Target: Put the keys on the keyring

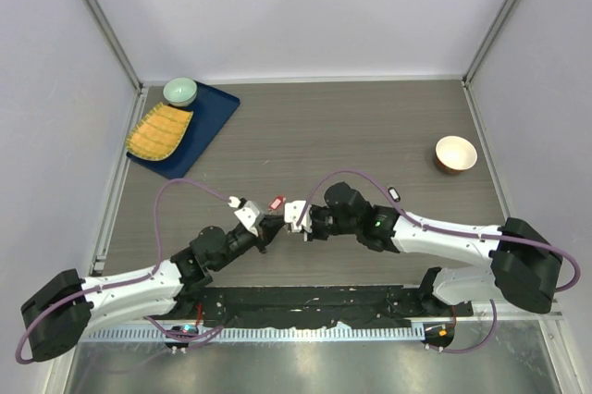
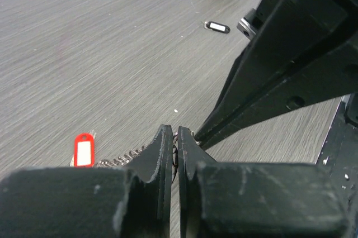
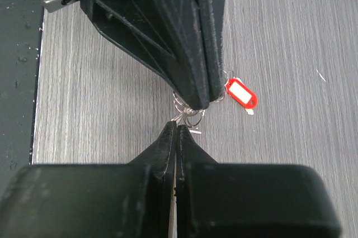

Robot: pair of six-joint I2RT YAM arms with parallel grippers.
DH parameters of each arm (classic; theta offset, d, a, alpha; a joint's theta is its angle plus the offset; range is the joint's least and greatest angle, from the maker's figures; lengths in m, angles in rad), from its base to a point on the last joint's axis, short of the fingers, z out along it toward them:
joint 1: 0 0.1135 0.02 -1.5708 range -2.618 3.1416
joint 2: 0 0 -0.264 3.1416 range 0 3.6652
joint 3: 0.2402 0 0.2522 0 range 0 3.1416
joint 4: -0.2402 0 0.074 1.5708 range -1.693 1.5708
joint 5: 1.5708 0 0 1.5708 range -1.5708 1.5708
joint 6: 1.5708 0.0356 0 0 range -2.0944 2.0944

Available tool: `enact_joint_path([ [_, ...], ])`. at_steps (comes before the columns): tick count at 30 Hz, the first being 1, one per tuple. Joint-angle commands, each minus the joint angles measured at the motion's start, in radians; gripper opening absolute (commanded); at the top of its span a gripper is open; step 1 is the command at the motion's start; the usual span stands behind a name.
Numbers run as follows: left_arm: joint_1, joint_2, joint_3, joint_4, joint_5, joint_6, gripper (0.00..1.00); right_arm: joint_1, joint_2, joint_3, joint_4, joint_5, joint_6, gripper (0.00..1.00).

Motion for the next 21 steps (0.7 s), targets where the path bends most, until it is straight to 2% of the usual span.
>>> enact_joint_path([
  [1,0.005,0.024,-0.015,0.223,-0.123,-0.075,0.0,0.033,-0.052,-0.057,0.142,-0.027,0.075,0.01],
  [6,0.005,0.055,-0.022,0.298,-0.159,-0.1,0.0,0.042,-0.067,-0.119,0.253,0.037,0.138,0.01],
  [11,0.005,0.055,-0.026,0.29,-0.145,-0.072,0.0,0.042,-0.092,-0.165,0.313,0.091,0.185,0.02],
  [15,0.005,0.041,-0.04,0.287,-0.128,-0.042,0.0,0.041,-0.086,-0.15,0.277,0.082,0.253,0.13],
  [17,0.005,0.03,-0.046,0.283,-0.105,-0.011,0.0,0.042,-0.089,-0.137,0.25,0.085,0.285,0.22],
  [21,0.005,0.0,-0.058,0.273,-0.085,0.037,0.0,0.039,-0.128,-0.102,0.148,0.114,0.325,0.32],
])
